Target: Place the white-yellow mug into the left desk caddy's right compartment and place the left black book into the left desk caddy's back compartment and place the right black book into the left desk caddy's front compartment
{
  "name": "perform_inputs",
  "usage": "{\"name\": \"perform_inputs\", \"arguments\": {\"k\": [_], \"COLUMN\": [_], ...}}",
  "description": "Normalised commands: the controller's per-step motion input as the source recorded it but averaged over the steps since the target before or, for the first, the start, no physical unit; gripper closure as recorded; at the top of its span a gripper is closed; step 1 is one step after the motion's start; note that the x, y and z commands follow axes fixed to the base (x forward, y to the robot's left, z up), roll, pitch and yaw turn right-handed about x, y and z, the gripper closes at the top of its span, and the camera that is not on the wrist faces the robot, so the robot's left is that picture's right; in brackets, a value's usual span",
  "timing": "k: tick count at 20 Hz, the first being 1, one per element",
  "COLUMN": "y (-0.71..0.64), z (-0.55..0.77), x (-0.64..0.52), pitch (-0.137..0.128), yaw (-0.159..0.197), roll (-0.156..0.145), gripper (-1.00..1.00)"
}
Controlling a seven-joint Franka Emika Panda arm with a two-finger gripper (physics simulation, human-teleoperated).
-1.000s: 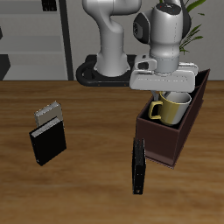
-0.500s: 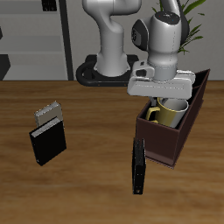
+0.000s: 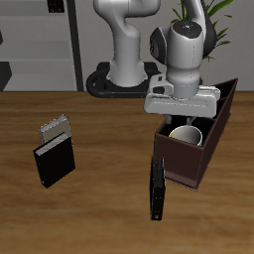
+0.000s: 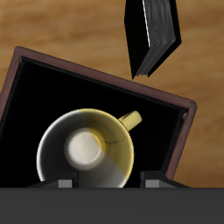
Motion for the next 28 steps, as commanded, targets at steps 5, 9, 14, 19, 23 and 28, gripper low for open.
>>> {"name": "perform_inputs", "arguments": {"k": [5,9,14,19,23,28], "y": [0.07,-0.1,-0.19,-0.04,0.17,-0.07], "z": [0.46,0.59,0.36,0.24,0.1,0.07], "x": [-0.24,-0.13,0.18,0.33,0.29,0.31], "pitch": [-0.066,-0.102,-0.051,-0.048,-0.01,-0.002], "yaw": [0.014,0.055,0.039,0.064,0.032,0.0], "roll": [0.035,-0.023,-0.069,-0.072,-0.02,0.012], "gripper": [-1.0,-1.0,-1.0,-1.0,-1.0,-1.0]}}
